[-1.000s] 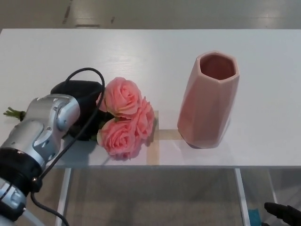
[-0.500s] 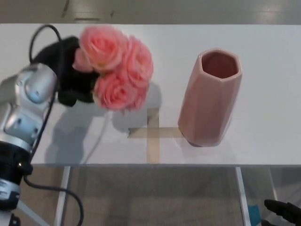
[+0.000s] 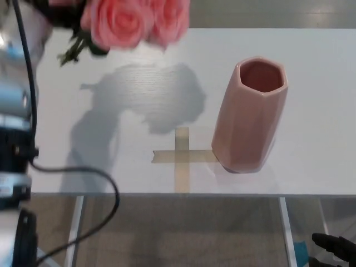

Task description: Use the left hand to pick up the rose and then lift and insert it into the pink vase.

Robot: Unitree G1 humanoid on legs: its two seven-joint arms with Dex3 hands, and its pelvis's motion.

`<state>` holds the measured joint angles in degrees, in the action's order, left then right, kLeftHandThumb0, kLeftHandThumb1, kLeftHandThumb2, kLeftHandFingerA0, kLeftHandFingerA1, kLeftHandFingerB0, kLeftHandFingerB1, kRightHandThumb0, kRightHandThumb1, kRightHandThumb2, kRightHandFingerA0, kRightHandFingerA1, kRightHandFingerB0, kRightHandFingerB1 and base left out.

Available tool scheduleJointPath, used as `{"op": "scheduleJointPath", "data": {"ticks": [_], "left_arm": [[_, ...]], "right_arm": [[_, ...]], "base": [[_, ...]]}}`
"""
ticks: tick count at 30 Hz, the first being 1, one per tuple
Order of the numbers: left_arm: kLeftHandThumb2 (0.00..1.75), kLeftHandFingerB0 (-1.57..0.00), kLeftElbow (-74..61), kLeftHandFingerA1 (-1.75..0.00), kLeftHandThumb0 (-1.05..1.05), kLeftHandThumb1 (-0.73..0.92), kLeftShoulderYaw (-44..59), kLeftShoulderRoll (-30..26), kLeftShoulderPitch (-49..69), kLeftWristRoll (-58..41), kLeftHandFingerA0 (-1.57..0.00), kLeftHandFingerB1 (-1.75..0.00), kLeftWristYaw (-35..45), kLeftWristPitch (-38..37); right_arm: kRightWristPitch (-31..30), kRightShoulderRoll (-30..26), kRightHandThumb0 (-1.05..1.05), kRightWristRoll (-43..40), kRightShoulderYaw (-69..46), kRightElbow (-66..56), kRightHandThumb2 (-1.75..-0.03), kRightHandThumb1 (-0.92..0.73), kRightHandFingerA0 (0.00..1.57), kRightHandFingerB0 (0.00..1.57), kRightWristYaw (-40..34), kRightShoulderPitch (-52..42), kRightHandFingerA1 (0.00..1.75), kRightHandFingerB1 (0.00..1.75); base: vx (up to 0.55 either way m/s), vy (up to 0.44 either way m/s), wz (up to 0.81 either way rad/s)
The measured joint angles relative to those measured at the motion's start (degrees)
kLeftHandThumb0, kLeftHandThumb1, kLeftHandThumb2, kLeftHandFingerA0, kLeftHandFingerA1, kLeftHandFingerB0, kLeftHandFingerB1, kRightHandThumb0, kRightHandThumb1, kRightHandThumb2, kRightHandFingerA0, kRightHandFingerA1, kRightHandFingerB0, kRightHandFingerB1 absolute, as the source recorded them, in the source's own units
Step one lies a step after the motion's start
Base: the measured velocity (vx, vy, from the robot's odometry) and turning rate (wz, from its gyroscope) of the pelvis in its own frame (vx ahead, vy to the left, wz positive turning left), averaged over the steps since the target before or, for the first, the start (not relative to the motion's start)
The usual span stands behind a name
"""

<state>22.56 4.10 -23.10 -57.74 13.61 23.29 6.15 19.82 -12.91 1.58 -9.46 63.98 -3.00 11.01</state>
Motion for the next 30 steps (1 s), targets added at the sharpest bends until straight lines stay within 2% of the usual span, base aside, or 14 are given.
{"op": "scheduleJointPath", "data": {"ticks": [5,8,10,14,16,18,22,23,25,30], "left_arm": [[0.65,-0.75,-0.3,-1.53,-0.22,0.82,0.8,1.1,-4.3,-3.2,-0.83,-1.07,1.6,3.6],[0.65,-0.75,-0.9,-1.53,-0.22,0.82,1.0,2.5,-6.2,-4.7,-0.83,-1.07,1.8,6.5],[0.69,-0.77,-1.3,-1.45,-0.21,0.80,1.2,3.0,-7.1,-5.7,-0.89,-1.03,2.0,8.3],[0.69,-0.78,-1.7,-1.42,-0.21,0.80,2.7,6.0,-9.9,-8.0,-0.92,-1.01,2.0,12.5],[0.69,-0.78,-2.0,-1.42,-0.21,0.80,3.4,7.2,-11.0,-9.0,-0.92,-1.01,2.0,14.3],[0.71,-0.82,-2.3,-1.51,-0.18,0.78,4.1,8.7,-12.1,-10.0,-0.99,-0.92,2.0,16.4],[0.71,-0.82,-3.1,-1.51,-0.18,0.78,5.7,11.5,-14.1,-11.7,-0.99,-0.92,1.9,20.1],[0.72,-0.83,-3.3,-1.52,-0.16,0.78,6.0,11.9,-14.4,-12.0,-0.99,-0.87,1.9,20.9],[0.70,-0.84,-3.9,-1.53,-0.16,0.79,6.7,13.2,-15.4,-12.7,-0.99,-0.82,1.6,22.9],[0.70,-0.82,-5.3,-1.55,-0.19,0.78,8.5,16.4,-17.2,-14.3,-0.94,-0.81,0.8,27.4]], "right_arm": [[0.0,-0.1,-0.23,0.0,0.0,0.0,-0.58,-0.63,0.62,0.56,0.1,0.0,0.50,0.48],[0.0,-0.1,-0.23,0.0,0.0,0.0,-0.58,-0.63,0.62,0.56,0.1,0.1,0.50,0.48],[0.0,-0.1,-0.23,0.0,0.0,0.0,-0.58,-0.63,0.62,0.56,0.2,0.1,0.50,0.48],[0.0,-0.1,-0.23,0.0,0.0,0.0,-0.58,-0.63,0.62,0.56,0.2,0.4,0.50,0.48],[0.0,-0.1,-0.23,0.0,0.0,0.0,-0.58,-0.63,0.62,0.56,0.2,0.5,0.50,0.48],[0.0,-0.1,-0.23,0.1,0.1,0.0,-0.58,-0.63,0.62,0.56,0.2,0.5,0.50,0.47],[0.0,-0.1,-0.23,0.1,0.1,0.0,-0.58,-0.63,0.62,0.56,0.2,0.6,0.50,0.47],[0.0,-0.1,-0.23,0.1,0.1,0.0,-0.58,-0.63,0.62,0.56,0.2,0.6,0.50,0.47],[0.0,-0.1,-0.23,0.1,0.1,0.0,-0.58,-0.63,0.62,0.56,0.2,0.6,0.50,0.47],[0.0,-0.1,-0.23,0.1,0.1,0.0,-0.58,-0.63,0.61,0.56,0.2,0.6,0.50,0.47]], "base": [[0.00,0.000,0.00],[0.00,0.000,0.00],[0.00,0.000,0.00],[0.00,0.000,0.00],[0.00,0.000,0.00],[0.00,0.000,0.00],[0.00,0.000,0.00],[0.00,0.000,0.00],[0.00,0.000,0.00],[0.00,0.000,0.00]]}}
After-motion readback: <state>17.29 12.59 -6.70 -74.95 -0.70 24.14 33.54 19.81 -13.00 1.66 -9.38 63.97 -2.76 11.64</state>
